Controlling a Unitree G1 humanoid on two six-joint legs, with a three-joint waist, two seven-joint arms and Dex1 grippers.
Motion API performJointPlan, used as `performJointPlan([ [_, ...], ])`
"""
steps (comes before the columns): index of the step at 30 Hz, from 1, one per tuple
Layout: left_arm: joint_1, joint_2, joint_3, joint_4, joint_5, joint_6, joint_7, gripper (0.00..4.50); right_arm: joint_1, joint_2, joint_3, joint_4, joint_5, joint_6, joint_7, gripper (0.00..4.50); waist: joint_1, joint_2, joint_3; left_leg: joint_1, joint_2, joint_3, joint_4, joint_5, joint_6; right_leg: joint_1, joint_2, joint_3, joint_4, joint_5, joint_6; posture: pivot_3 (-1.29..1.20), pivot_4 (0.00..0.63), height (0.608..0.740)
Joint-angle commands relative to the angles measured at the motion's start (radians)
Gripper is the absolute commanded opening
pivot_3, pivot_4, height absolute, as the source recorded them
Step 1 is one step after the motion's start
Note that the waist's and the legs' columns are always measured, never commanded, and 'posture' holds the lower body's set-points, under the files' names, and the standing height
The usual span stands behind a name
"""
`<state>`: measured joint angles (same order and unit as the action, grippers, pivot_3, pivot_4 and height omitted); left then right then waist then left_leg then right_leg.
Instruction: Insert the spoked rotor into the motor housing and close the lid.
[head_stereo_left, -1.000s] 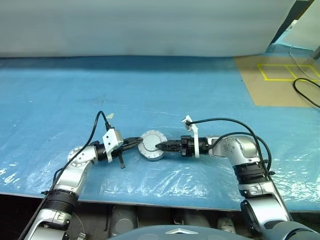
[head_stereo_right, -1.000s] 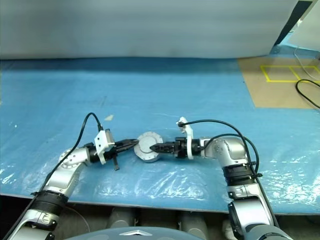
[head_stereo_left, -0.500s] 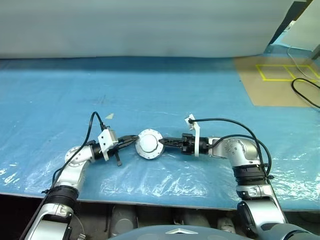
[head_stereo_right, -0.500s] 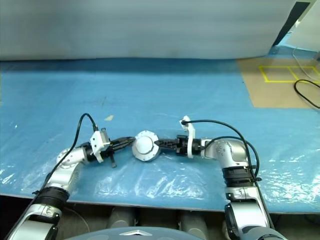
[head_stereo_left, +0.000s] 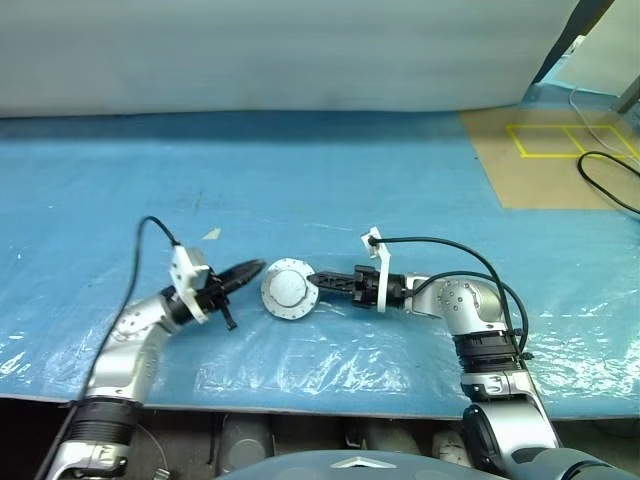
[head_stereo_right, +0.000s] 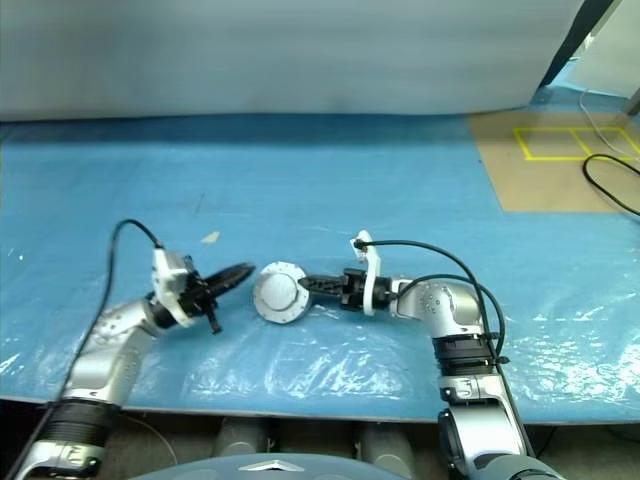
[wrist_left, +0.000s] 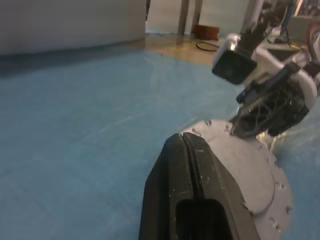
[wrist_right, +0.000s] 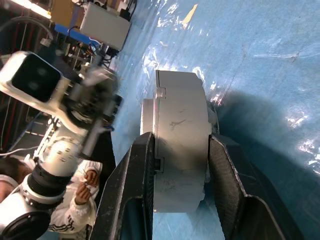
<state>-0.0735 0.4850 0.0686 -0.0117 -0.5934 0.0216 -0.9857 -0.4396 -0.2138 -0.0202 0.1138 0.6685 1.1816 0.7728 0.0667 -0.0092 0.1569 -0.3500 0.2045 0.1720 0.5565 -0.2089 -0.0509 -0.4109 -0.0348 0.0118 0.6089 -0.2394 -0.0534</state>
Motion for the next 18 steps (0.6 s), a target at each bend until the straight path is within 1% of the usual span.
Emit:
performJointPlan([
  [1,0.006,0.034,0.102,-0.164,-0.163,0.19,0.101,0.0,-0.004,-0.003,-0.008,0.022,0.001,0.003,-0.025,1.2,0.001,0.001,0.0,0.0,0.0,0.0,0.0,0.0,0.0,0.0,0.0,0.0,0.0,0.0,0.0,0.0,0.15,0.74],
  [3,0.005,0.051,0.165,-0.21,-0.262,0.304,0.174,0.0,-0.014,-0.003,-0.033,0.028,0.014,0.01,-0.036,1.2,0.001,0.001,0.0,0.0,-0.001,0.0,0.0,0.0,0.0,0.001,-0.001,0.0,0.0,0.0,0.0,0.0,0.15,0.74],
  [7,0.028,0.071,0.225,-0.266,-0.374,0.462,0.268,0.0,-0.031,0.002,-0.087,0.034,0.061,0.044,-0.055,1.2,0.002,0.001,0.0,0.0,-0.001,0.0,0.0,0.0,0.0,0.001,-0.001,0.0,-0.001,0.0,0.0,0.0,0.15,0.74],
  [12,0.053,0.073,0.227,-0.274,-0.468,0.629,0.338,0.0,-0.072,0.032,-0.185,0.044,0.143,0.111,-0.107,1.2,0.004,0.0,0.002,0.0,-0.002,0.0,0.0,0.0,0.0,0.001,-0.001,0.0,-0.001,0.0,0.0,0.0,0.15,0.74],
  [18,0.019,-0.018,0.257,-0.276,-0.559,0.67,0.438,0.0,-0.136,0.078,-0.32,0.065,0.225,0.186,-0.172,1.2,0.003,0.0,0.003,-0.001,-0.002,-0.001,0.001,0.0,0.0,0.001,-0.001,-0.001,-0.002,0.001,0.001,0.0,0.15,0.74],
])
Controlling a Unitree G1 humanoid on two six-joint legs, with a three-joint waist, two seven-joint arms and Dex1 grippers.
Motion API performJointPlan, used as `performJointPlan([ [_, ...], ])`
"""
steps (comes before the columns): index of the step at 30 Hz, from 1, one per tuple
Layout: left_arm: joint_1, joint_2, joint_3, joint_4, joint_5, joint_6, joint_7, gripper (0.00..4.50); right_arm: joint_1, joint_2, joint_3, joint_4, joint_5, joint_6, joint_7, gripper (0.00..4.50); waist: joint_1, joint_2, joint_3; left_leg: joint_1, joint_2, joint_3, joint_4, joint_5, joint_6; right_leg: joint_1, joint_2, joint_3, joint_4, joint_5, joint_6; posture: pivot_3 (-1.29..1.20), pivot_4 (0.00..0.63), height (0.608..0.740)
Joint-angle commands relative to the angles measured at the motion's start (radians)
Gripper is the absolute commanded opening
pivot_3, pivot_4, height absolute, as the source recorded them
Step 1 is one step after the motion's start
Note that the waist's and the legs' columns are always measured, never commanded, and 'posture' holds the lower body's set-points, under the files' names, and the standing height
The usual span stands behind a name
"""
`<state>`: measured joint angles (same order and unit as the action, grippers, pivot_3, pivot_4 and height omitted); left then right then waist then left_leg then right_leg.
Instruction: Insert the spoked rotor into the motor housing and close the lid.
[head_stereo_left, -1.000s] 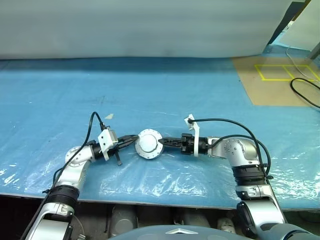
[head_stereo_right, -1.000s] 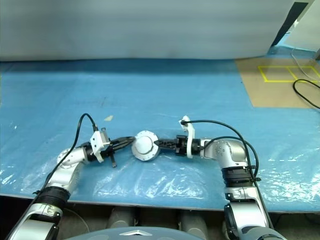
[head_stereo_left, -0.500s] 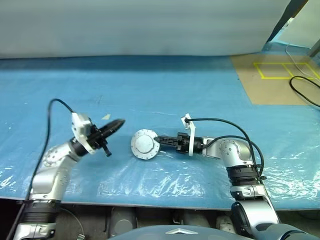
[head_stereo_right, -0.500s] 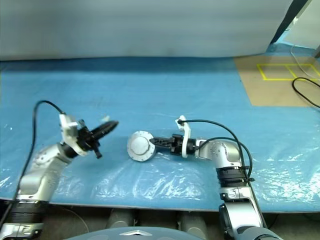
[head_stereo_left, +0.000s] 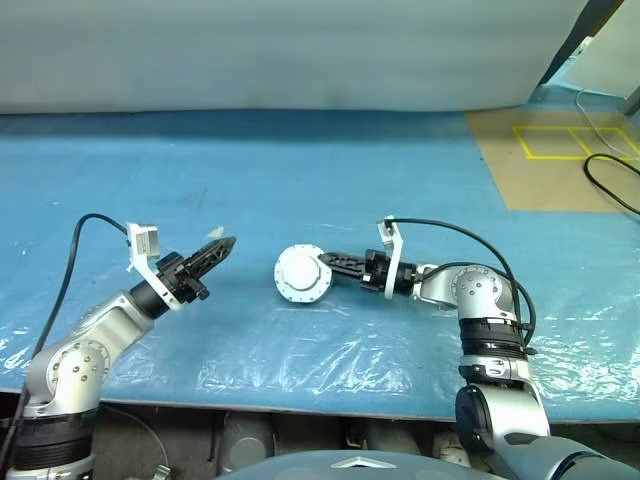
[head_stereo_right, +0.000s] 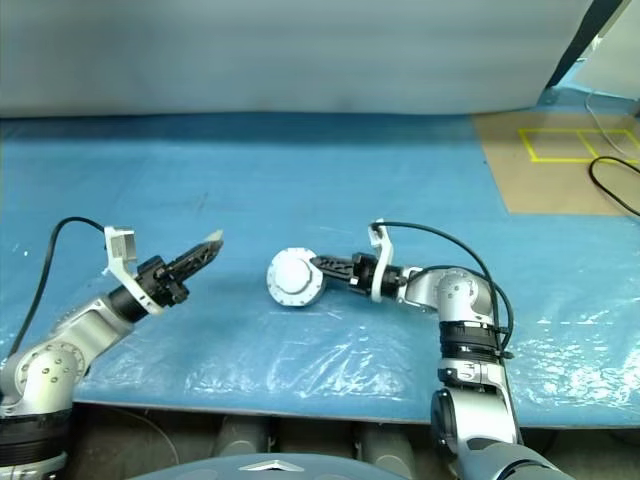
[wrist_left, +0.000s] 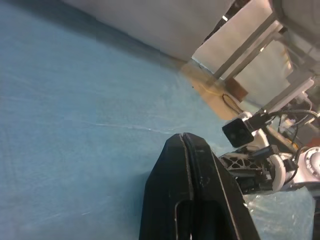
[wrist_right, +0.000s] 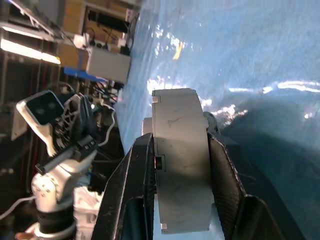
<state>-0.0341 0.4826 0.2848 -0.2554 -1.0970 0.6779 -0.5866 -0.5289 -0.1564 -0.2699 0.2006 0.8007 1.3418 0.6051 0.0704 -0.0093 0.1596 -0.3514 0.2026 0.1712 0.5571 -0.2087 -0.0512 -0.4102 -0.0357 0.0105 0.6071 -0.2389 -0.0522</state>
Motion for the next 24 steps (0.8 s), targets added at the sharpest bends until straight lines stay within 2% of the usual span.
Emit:
performJointPlan([
  [1,-0.022,-0.026,0.047,-0.025,-0.074,0.023,0.049,0.0,-0.059,0.026,-0.091,-0.019,0.106,0.036,-0.017,1.2,-0.002,0.0,0.0,0.0,0.0,0.0,0.0,0.0,0.0,0.0,0.0,0.0,0.0,0.001,0.002,0.0,0.15,0.74],
  [5,-0.032,-0.047,0.082,0.013,-0.251,0.119,0.109,0.0,-0.112,0.057,-0.186,-0.011,0.179,0.095,-0.079,1.2,-0.001,0.0,0.0,0.0,-0.001,0.0,0.0,0.0,-0.001,0.0,0.004,0.0,0.0,0.002,0.003,0.0,0.15,0.74],
  [8,-0.041,-0.082,0.117,0.009,-0.376,0.126,0.175,0.0,-0.134,0.074,-0.232,-0.014,0.218,0.131,-0.118,1.2,0.001,0.0,0.0,0.0,-0.001,-0.001,0.0,-0.001,-0.002,0.0,0.005,0.0,0.0,0.002,0.003,0.0,0.15,0.74],
  [9,-0.046,-0.097,0.13,0.009,-0.432,0.121,0.217,0.18,-0.139,0.079,-0.245,-0.014,0.229,0.138,-0.134,1.2,0.001,0.0,0.0,-0.001,-0.001,-0.001,0.0,-0.001,-0.002,0.0,0.005,0.0,0.0,0.002,0.003,0.0,0.15,0.74],
  [11,-0.041,-0.114,0.135,0.007,-0.512,0.129,0.272,0.6,-0.152,0.093,-0.269,-0.016,0.255,0.153,-0.164,1.2,0.003,0.0,0.0,-0.001,-0.001,-0.002,0.0,-0.001,-0.002,0.0,0.005,0.0,0.0,0.002,0.003,0.0,0.15,0.74],
  [15,-0.009,-0.143,0.103,-0.007,-0.643,0.149,0.334,1.91,-0.181,0.123,-0.307,-0.018,0.306,0.176,-0.216,1.2,0.003,0.0,0.0,-0.002,-0.001,-0.003,0.0,-0.001,-0.003,0.0,0.005,-0.001,0.0,0.002,0.003,0.0,0.15,0.74],
  [22,0.033,-0.161,0.066,0.015,-0.707,0.16,0.365,4.3,-0.226,0.153,-0.342,-0.012,0.38,0.188,-0.296,1.2,0.002,0.0,0.0,-0.001,-0.001,-0.006,0.0,-0.001,-0.004,0.002,0.006,-0.004,0.0,0.002,0.003,0.0,0.15,0.74],
  [24,0.027,-0.161,0.046,0.02,-0.707,0.169,0.354,4.46,-0.234,0.155,-0.342,-0.012,0.403,0.188,-0.314,1.2,0.002,0.0,0.0,-0.001,-0.001,-0.007,0.0,-0.001,-0.004,0.002,0.006,-0.004,0.0,0.002,0.004,0.0,0.15,0.74],
])
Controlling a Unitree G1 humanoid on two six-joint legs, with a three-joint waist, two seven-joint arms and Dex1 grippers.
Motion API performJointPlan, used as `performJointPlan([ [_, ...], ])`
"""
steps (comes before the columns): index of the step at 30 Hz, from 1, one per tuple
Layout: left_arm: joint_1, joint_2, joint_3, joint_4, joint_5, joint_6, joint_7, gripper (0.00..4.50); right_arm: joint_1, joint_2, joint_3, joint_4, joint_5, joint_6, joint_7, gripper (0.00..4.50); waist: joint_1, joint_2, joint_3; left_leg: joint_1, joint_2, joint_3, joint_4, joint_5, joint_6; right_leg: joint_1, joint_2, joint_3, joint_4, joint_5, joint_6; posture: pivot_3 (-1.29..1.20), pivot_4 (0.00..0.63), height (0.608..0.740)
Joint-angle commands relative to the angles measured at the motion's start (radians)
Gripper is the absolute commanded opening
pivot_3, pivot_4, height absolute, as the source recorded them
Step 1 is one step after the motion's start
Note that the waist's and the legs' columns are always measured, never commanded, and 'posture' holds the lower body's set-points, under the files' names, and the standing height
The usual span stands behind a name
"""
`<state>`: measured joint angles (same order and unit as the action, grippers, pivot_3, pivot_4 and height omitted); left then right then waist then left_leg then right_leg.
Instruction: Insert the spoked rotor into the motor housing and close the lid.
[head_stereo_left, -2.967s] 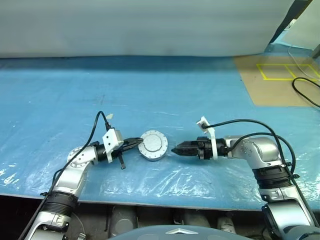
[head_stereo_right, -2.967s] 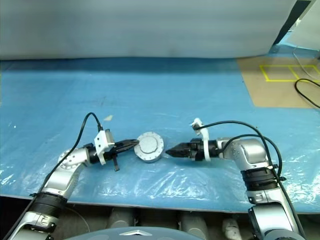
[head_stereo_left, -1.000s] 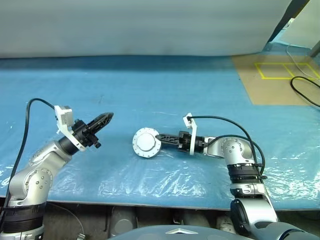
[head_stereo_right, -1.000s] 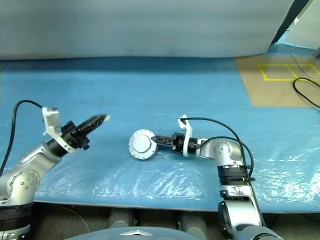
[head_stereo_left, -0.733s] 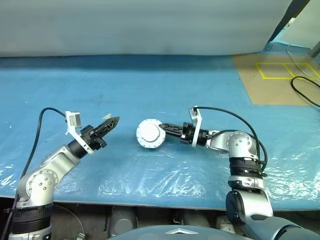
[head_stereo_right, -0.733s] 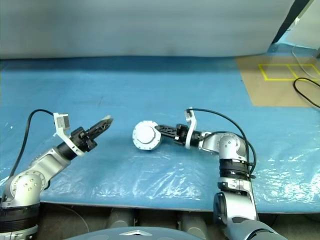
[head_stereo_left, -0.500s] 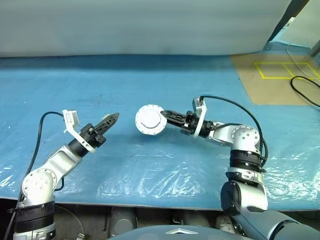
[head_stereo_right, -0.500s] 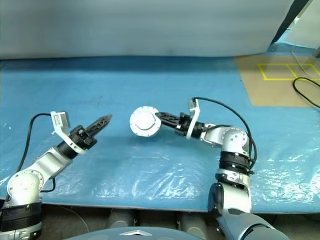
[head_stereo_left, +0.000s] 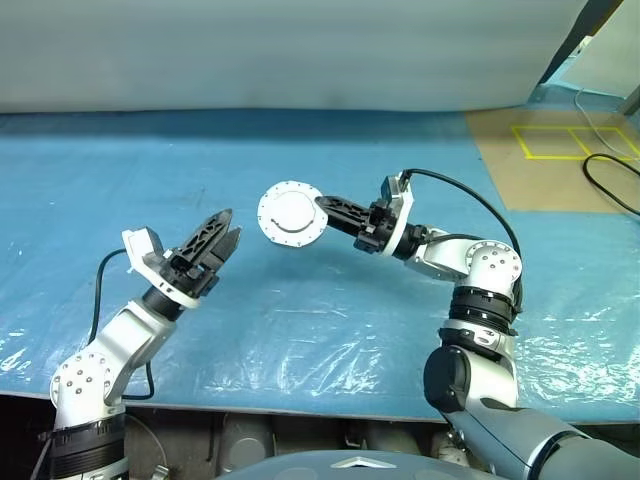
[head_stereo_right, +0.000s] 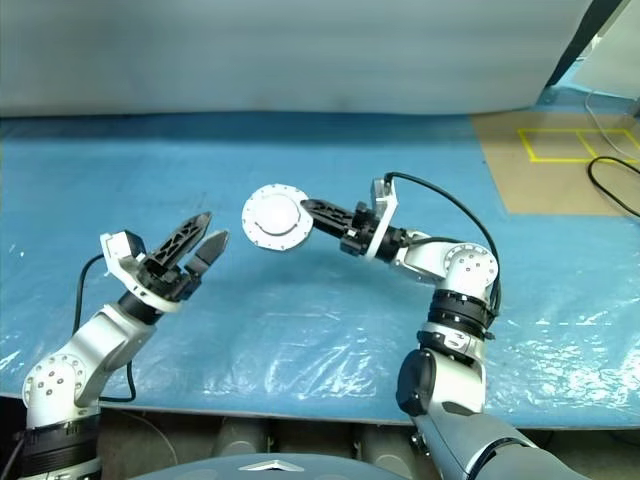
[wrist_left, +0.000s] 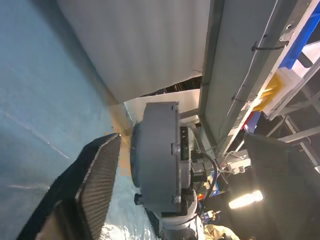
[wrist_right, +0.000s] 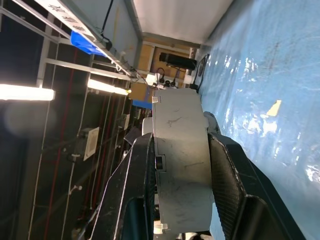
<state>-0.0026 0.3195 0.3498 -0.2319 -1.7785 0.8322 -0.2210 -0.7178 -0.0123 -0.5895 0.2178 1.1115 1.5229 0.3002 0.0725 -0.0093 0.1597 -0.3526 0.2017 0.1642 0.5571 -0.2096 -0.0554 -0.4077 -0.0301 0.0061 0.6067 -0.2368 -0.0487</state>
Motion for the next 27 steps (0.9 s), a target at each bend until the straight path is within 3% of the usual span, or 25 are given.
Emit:
performJointPlan([
  [1,-0.01,-0.001,-0.027,-0.002,-0.027,0.017,-0.019,4.46,-0.046,0.011,-0.022,-0.029,0.101,0.007,-0.017,1.2,0.0,0.0,0.0,0.0,0.0,0.0,0.0,0.0,0.0,0.0,0.0,0.0,0.0,0.0,0.0,0.0,0.15,0.74],
  [14,-0.196,-0.069,-0.144,0.112,0.085,0.042,-0.147,4.46,-0.036,-0.014,0.017,-0.024,0.164,0.002,-0.065,1.2,0.005,0.0,0.0,-0.001,-0.001,-0.004,0.002,0.001,-0.001,0.002,0.0,-0.003,0.001,0.0,0.0,0.0,0.15,0.74],
  [26,-0.322,-0.129,-0.23,0.271,0.433,0.005,-0.275,4.46,-0.015,-0.019,0.039,-0.037,0.195,-0.021,-0.1,1.2,0.008,0.0,0.0,-0.004,-0.002,-0.011,0.005,0.001,-0.001,0.003,0.0,-0.006,0.001,0.001,0.001,0.0,0.15,0.74],
  [27,-0.324,-0.136,-0.226,0.276,0.448,-0.001,-0.276,4.09,-0.013,-0.019,0.04,-0.038,0.198,-0.023,-0.103,1.2,0.009,0.0,0.0,-0.005,-0.002,-0.013,0.006,0.001,-0.001,0.003,0.0,-0.007,0.001,0.001,0.001,0.0,0.15,0.74],
])
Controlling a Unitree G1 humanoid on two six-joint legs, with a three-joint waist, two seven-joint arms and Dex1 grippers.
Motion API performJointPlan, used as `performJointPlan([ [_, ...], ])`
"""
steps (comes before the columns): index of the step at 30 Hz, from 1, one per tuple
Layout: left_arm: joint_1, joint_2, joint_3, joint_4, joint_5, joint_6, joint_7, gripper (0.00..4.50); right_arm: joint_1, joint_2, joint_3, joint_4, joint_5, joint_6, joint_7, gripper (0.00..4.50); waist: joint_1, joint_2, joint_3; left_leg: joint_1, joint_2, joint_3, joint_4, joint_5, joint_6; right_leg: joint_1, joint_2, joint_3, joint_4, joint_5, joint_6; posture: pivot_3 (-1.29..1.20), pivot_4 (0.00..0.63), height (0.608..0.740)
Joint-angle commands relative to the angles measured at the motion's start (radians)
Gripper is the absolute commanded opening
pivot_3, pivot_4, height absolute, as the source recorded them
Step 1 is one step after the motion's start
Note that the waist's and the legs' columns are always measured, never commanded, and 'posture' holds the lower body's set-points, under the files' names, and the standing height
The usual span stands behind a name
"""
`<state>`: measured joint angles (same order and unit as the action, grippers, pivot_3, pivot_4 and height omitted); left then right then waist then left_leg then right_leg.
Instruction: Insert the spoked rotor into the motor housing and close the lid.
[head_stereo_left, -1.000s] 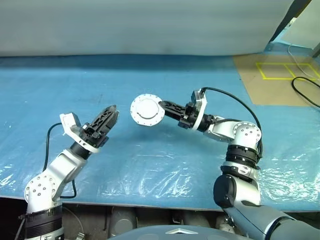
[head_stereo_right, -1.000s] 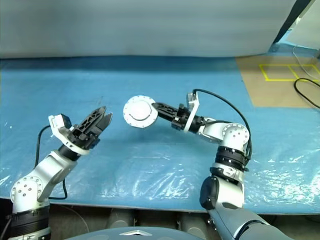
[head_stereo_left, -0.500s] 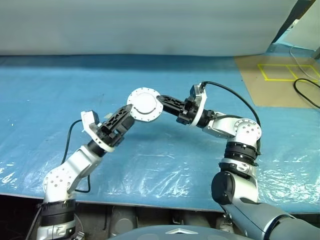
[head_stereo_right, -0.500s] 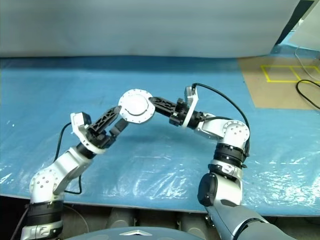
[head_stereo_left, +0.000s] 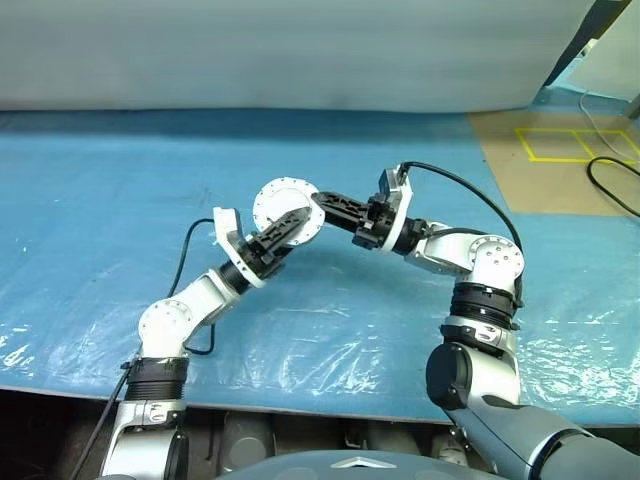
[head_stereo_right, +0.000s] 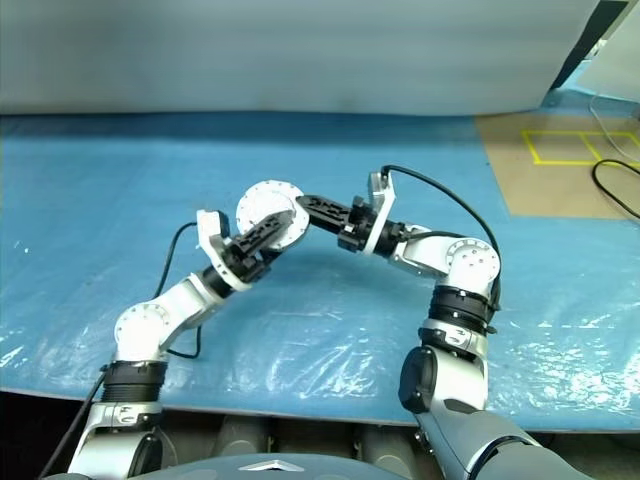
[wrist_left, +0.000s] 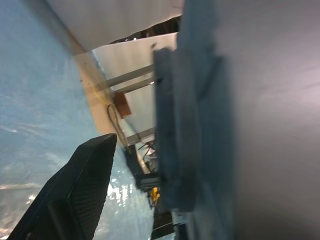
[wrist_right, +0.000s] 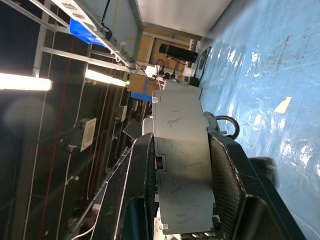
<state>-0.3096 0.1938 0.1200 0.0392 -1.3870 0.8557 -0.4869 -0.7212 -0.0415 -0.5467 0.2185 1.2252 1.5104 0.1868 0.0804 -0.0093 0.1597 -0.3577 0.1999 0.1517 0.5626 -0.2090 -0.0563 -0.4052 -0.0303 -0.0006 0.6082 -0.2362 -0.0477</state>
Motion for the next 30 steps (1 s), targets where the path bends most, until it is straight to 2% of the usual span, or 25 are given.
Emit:
performJointPlan([
  [1,-0.017,-0.018,0.012,0.012,0.068,-0.031,-0.021,3.87,-0.007,0.01,-0.002,-0.039,0.088,-0.012,0.008,1.2,0.002,0.0,0.0,0.0,0.0,-0.001,0.0,0.0,0.0,0.0,0.0,0.0,0.0,0.0,0.0,0.0,0.15,0.74],
  [5,-0.019,-0.035,0.043,0.033,0.093,-0.038,-0.029,2.58,0.003,0.012,0.005,-0.042,0.097,-0.021,-0.005,1.2,0.002,0.0,0.0,-0.002,0.0,-0.002,0.001,0.0,0.0,0.0,0.0,-0.001,0.0,0.0,0.0,0.0,0.15,0.74],
  [6,-0.024,-0.036,0.043,0.041,0.115,-0.046,-0.02,2.47,0.003,0.012,0.006,-0.041,0.098,-0.023,-0.005,1.2,0.002,0.0,0.0,-0.001,0.0,-0.002,0.001,0.0,0.0,0.0,0.0,-0.001,0.0,0.0,0.0,0.0,0.15,0.74],
  [10,-0.018,-0.045,0.083,0.047,0.084,-0.043,-0.057,2.47,0.006,0.012,0.016,-0.04,0.102,-0.03,-0.008,1.2,0.002,0.0,0.0,-0.002,0.0,-0.002,0.002,0.0,0.0,0.0,0.0,-0.001,0.001,0.0,0.0,0.0,0.15,0.74],
  [13,-0.023,-0.058,0.079,0.034,0.111,-0.053,-0.023,2.47,0.006,0.011,0.02,-0.037,0.105,-0.033,-0.009,1.2,0.003,0.0,0.0,-0.003,0.0,-0.002,0.002,0.0,0.0,0.0,0.0,-0.002,0.001,0.0,0.0,0.0,0.15,0.74],
  [17,-0.032,-0.079,0.11,0.037,0.074,-0.052,-0.028,2.47,0.009,0.006,0.028,-0.039,0.1,-0.039,-0.007,1.2,0.006,0.0,0.0,-0.003,0.0,-0.003,0.003,0.0,0.0,0.0,-0.001,-0.002,0.001,0.0,0.0,0.0,0.15,0.74],
  [23,-0.051,-0.092,0.102,0.033,0.092,-0.051,-0.011,2.47,0.041,-0.026,0.11,-0.131,0.04,-0.088,0.056,1.2,0.012,0.0,0.0,-0.004,0.0,-0.003,0.003,0.0,0.0,0.0,-0.001,-0.002,0.001,0.0,0.0,0.0,0.15,0.74],
  [28,-0.066,-0.096,0.115,0.029,0.094,-0.05,-0.011,2.47,0.038,-0.022,0.093,-0.076,0.086,-0.098,0.024,2.77,0.012,0.0,0.0,-0.004,0.0,-0.003,0.003,0.0,0.0,0.0,-0.001,-0.003,0.001,0.0,0.0,0.0,0.15,0.74],
  [30,-0.072,-0.098,0.129,0.022,0.089,-0.052,-0.011,2.47,0.035,-0.025,0.084,-0.047,0.092,-0.1,0.006,2.77,0.014,0.0,0.0,-0.004,0.0,-0.003,0.004,0.0,0.0,0.0,-0.001,-0.003,0.001,0.0,0.0,0.0,0.15,0.74],
])
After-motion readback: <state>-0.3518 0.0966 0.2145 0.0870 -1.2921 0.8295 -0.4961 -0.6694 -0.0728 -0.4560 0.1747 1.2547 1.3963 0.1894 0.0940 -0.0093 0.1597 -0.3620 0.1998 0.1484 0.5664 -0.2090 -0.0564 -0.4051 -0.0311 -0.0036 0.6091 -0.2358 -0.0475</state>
